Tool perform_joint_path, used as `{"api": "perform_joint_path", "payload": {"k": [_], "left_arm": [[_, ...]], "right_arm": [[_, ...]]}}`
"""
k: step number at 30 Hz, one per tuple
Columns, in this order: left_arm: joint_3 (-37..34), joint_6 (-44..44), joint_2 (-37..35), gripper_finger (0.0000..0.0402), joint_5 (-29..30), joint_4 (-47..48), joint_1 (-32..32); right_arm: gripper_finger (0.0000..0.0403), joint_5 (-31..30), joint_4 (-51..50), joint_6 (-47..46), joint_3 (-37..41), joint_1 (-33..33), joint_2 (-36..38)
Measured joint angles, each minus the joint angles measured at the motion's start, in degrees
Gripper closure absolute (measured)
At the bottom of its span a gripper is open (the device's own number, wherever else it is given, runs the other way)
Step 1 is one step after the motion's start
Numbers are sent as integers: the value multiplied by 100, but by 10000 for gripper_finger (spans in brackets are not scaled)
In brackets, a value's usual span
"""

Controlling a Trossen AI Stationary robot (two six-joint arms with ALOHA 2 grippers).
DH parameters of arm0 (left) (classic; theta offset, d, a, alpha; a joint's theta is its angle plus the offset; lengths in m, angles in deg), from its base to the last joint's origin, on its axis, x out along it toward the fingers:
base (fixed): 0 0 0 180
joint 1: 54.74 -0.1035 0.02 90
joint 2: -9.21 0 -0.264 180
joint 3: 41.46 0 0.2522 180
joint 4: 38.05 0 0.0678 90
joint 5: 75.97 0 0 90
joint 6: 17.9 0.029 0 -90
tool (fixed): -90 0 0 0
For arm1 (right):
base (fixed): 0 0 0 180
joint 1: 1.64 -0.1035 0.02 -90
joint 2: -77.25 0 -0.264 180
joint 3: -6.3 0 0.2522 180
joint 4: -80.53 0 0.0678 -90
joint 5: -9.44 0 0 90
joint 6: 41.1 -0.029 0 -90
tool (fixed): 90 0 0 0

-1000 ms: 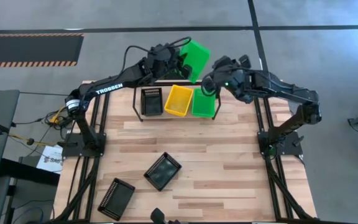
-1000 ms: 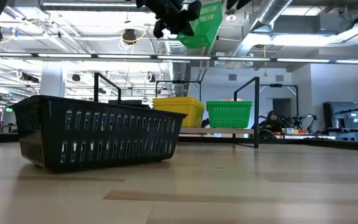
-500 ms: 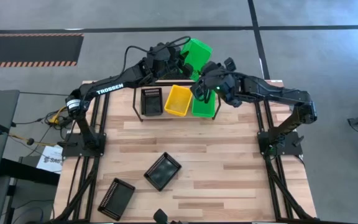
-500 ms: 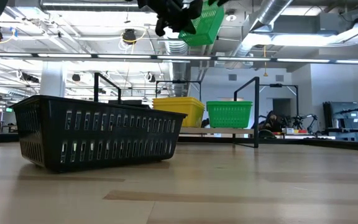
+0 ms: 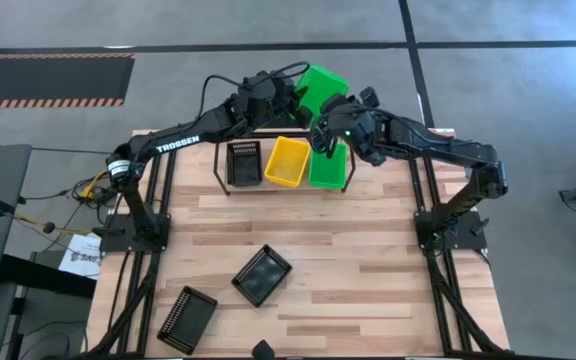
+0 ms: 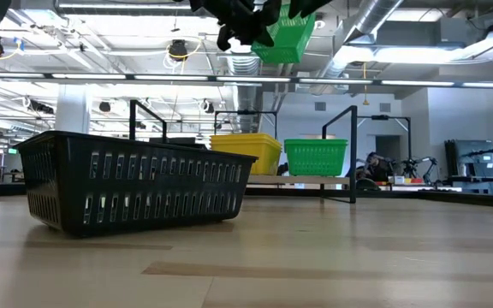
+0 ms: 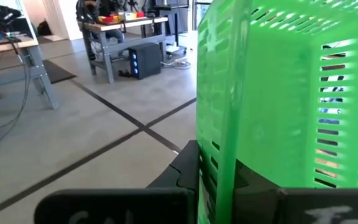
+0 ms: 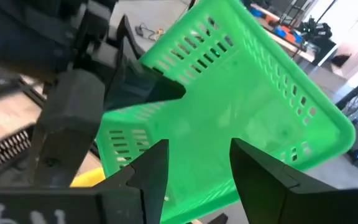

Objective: Stack baskets on shelf by color
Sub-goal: Stack the green bin on top of the green bin on the shelf

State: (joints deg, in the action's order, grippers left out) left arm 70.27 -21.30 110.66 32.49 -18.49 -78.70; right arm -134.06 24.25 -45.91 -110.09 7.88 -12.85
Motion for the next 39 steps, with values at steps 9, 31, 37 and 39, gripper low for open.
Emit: {"api": "perform_joint_path", "payload": {"k": [9,31,37,39], "left_arm": [[0,20,0,401,-37,140,6],[0,40,-11,401,-166,-144,-5],[0,307,-11,401,364,-810,-4],[0,337,-11,401,525,-975,-11]], "right_arm": [[206,-181,-103,229,4,-87,152],[206,-514,-1440,-1715,4,-448,437],[209,-610,-1125,-1332,2,-619,435],[208,-689,-1152,-1331,2,-616,435]]}}
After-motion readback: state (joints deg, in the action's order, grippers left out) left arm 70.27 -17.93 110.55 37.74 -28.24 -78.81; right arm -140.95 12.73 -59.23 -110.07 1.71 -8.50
